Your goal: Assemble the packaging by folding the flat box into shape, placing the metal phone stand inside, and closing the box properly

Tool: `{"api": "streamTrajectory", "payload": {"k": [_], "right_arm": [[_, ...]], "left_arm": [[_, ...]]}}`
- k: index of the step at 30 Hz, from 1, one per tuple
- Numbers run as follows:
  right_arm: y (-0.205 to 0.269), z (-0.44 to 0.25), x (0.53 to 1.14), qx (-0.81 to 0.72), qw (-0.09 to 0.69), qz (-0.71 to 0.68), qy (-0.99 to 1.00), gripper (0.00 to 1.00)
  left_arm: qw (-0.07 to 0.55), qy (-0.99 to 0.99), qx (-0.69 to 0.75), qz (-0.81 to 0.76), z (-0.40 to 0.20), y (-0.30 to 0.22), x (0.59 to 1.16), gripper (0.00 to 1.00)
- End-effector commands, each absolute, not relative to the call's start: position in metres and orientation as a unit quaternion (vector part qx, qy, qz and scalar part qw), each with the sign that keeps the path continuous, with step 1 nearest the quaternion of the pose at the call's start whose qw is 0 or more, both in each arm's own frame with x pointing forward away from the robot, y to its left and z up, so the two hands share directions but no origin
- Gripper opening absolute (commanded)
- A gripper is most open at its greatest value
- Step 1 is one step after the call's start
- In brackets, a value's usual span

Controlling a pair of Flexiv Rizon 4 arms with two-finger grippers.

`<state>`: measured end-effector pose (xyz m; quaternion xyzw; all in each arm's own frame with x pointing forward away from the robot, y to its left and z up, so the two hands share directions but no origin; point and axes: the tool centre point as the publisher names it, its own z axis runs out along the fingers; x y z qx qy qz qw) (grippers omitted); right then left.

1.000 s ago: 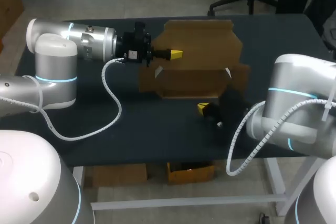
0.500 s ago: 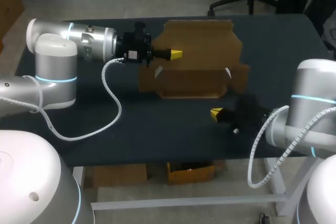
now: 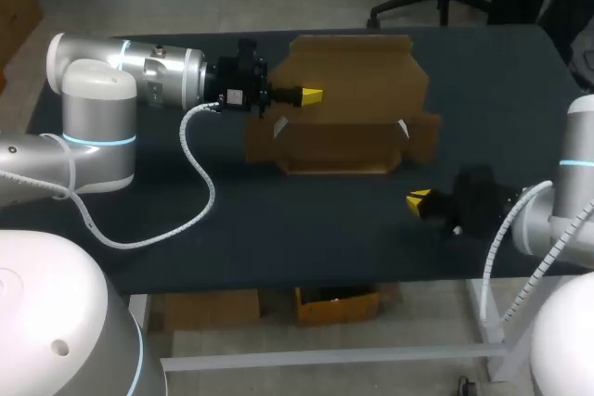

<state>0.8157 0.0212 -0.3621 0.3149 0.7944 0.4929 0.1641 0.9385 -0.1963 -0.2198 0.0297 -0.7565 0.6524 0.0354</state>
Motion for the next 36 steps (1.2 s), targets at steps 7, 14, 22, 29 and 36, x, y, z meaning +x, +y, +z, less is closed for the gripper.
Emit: {"api": "streamTrajectory", "payload": {"k": [7,14,22,29,36], "right_arm": [[-0.012,-0.352,0.815,0.277,0.136,0.500,0.809,0.29],[-0.027,-0.350,0.825,0.267,0.131,0.492,0.818,0.41],[-0.042,-0.351,0.840,0.260,0.126,0.481,0.828,0.45],[-0.058,-0.355,0.856,0.260,0.128,0.478,0.829,0.45],[-0.065,-0.361,0.874,0.257,0.125,0.474,0.833,0.45]], "left_arm": [[0.036,-0.757,0.029,0.652,-0.221,-0.197,0.939,0.00],[0.036,-0.757,0.029,0.652,-0.221,-0.197,0.939,0.00],[0.036,-0.757,0.029,0.652,-0.221,-0.197,0.939,0.00],[0.036,-0.757,0.029,0.652,-0.221,-0.197,0.939,0.00],[0.036,-0.757,0.029,0.652,-0.221,-0.197,0.939,0.00]]}}
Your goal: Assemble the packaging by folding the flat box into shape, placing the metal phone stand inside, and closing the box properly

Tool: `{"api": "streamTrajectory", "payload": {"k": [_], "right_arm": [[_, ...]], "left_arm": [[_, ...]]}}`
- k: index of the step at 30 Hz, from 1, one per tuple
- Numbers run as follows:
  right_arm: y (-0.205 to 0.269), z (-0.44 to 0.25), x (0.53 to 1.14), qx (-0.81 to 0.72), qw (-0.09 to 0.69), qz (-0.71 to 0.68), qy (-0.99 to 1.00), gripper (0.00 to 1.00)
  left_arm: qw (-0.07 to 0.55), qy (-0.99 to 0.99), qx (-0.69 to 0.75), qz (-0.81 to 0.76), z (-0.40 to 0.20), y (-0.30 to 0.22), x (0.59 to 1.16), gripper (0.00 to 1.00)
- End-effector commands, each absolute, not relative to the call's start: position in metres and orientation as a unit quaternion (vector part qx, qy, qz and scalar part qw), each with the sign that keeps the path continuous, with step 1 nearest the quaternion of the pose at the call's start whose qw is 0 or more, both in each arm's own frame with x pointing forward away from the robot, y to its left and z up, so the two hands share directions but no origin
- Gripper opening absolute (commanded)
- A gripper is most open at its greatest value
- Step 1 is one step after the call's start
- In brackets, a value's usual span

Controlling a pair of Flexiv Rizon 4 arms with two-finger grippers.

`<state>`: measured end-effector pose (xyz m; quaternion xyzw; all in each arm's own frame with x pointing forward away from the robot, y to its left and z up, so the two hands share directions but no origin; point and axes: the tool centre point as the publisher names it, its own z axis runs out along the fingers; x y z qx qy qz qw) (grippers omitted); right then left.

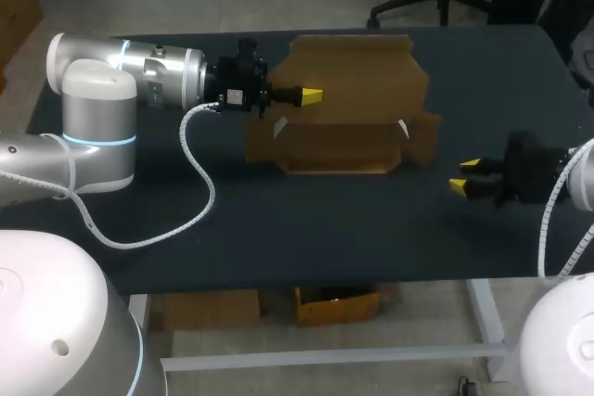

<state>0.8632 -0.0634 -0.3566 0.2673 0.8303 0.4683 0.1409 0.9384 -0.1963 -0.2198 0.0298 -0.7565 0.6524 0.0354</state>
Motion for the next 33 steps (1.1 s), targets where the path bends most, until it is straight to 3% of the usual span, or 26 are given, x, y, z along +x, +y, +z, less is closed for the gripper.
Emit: {"api": "streamTrajectory", "payload": {"k": [1,33], "right_arm": [[-0.065,-0.361,0.876,0.255,0.125,0.473,0.834,0.45],[-0.038,-0.372,0.970,0.184,0.101,0.493,0.844,0.43]], "left_arm": [[0.036,-0.757,0.029,0.652,-0.221,-0.197,0.939,0.00],[0.036,-0.757,0.029,0.652,-0.221,-0.197,0.939,0.00]]}}
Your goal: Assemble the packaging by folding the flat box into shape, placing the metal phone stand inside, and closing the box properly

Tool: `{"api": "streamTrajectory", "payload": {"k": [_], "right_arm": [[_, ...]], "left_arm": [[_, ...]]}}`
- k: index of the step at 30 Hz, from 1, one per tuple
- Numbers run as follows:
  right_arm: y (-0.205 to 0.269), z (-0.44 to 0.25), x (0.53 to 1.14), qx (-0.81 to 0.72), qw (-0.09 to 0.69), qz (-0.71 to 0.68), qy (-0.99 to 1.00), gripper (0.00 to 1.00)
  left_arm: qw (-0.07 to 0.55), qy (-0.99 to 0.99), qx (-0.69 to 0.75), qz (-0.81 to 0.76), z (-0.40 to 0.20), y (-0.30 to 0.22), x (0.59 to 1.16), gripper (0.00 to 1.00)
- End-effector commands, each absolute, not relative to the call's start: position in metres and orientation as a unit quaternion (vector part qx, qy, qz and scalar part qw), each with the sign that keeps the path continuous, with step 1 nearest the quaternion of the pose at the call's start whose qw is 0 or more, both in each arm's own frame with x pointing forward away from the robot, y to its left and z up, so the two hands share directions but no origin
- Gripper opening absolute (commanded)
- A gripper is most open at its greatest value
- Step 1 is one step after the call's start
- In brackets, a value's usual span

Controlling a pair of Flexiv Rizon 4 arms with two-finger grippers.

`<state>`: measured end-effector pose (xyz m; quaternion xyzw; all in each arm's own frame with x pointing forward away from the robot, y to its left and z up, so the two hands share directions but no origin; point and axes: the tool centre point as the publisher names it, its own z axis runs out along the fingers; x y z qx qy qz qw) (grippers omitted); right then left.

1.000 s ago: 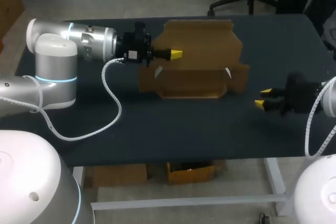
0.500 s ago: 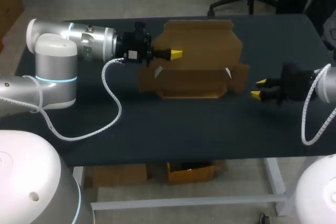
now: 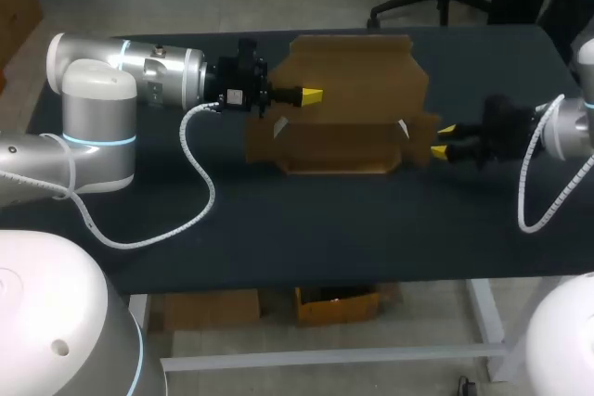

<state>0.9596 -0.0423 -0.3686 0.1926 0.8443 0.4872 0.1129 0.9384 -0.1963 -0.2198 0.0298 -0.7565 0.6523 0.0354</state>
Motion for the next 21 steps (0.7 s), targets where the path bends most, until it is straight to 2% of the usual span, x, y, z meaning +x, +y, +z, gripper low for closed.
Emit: {"api": "streamTrajectory", "payload": {"k": [1,6,15,21], "right_arm": [[-0.037,-0.373,0.971,0.182,0.101,0.494,0.844,0.42],[-0.032,-0.374,0.977,0.178,0.098,0.496,0.844,0.40],[-0.027,-0.374,0.979,0.174,0.098,0.500,0.843,0.23],[-0.024,-0.374,0.976,0.174,0.099,0.503,0.841,0.18]], "left_arm": [[0.036,-0.757,0.029,0.652,-0.221,-0.197,0.939,0.00],[0.036,-0.757,0.029,0.652,-0.221,-0.197,0.939,0.00],[0.036,-0.757,0.029,0.652,-0.221,-0.197,0.939,0.00],[0.036,-0.757,0.029,0.652,-0.221,-0.197,0.939,0.00]]}}
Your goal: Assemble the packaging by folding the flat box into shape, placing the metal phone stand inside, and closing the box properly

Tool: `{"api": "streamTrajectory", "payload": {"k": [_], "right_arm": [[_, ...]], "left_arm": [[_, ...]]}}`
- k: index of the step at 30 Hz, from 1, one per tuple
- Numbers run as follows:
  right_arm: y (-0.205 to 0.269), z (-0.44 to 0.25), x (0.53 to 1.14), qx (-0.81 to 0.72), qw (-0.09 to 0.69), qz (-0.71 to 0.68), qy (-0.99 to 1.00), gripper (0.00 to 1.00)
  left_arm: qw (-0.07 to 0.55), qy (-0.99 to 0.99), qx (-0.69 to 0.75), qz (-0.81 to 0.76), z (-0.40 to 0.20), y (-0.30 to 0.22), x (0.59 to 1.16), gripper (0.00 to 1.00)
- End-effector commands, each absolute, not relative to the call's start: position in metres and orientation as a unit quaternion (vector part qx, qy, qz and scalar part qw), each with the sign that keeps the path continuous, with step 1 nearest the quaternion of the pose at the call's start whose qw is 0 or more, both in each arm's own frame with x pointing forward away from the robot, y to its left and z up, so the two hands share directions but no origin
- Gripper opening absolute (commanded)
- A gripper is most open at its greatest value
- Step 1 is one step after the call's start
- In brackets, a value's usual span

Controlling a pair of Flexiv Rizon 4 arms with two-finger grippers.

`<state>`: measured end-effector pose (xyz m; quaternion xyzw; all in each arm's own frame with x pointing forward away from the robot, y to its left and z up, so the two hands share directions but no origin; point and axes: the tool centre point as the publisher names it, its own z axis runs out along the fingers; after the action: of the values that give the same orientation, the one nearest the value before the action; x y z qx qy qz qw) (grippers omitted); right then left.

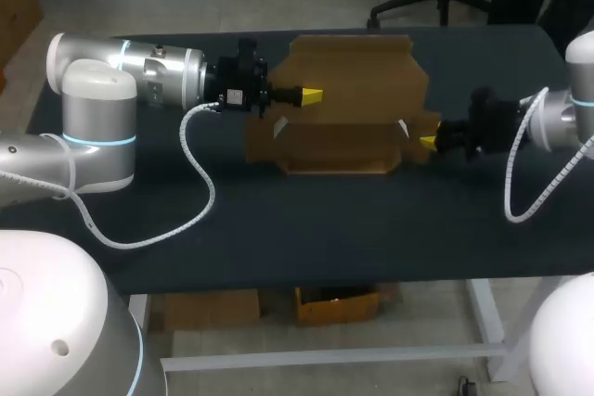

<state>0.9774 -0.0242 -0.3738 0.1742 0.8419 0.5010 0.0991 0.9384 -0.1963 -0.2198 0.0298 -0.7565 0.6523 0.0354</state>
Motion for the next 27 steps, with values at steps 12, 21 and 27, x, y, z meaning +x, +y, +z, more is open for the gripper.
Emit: {"api": "streamTrajectory", "payload": {"k": [12,21,27], "right_arm": [[-0.019,-0.373,0.970,0.173,0.104,0.506,0.839,0.15],[-0.018,-0.374,0.964,0.178,0.109,0.509,0.835,0.04],[-0.016,-0.375,0.960,0.184,0.113,0.510,0.832,0.00]], "left_arm": [[0.036,-0.757,0.029,0.652,-0.221,-0.197,0.939,0.00],[0.036,-0.757,0.029,0.652,-0.221,-0.197,0.939,0.00],[0.036,-0.757,0.029,0.652,-0.221,-0.197,0.939,0.00]]}}
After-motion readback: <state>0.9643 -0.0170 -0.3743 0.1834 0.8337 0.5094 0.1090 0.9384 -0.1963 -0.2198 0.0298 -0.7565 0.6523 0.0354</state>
